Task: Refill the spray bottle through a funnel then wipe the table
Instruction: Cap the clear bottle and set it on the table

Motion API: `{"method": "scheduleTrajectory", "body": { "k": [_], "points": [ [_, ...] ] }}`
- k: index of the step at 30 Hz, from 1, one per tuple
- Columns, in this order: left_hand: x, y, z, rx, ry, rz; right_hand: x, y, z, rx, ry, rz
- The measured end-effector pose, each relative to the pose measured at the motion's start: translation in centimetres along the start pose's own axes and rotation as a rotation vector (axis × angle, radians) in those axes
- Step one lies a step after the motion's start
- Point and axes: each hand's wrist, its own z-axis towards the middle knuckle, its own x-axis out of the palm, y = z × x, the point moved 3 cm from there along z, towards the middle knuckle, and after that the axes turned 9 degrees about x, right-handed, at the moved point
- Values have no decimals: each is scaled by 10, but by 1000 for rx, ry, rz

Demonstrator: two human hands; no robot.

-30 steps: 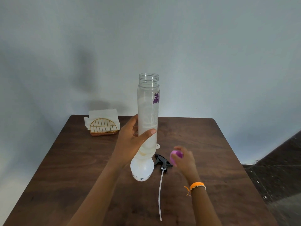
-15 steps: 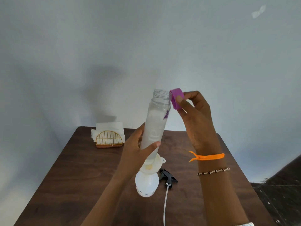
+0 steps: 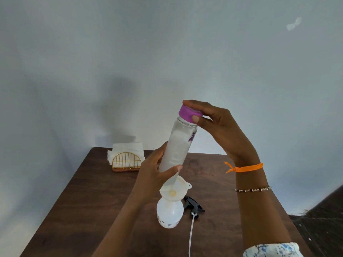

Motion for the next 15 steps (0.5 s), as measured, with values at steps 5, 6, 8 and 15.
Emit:
{"method": "scheduleTrajectory", "body": {
  "k": [5,6,8,15],
  "points": [
    [1,3,-1,6,52,-48,-5,3,-2,14,64,-30],
    [1,4,-2,7,67,-61,-6,4,-3,18,73,-30],
    [1,4,-3,4,83,-79,-7,6,-3,34,76,-48],
    [8,-2,-3,-6,23,-61,5,4,-3,233,-378,-205]
  ]
}}
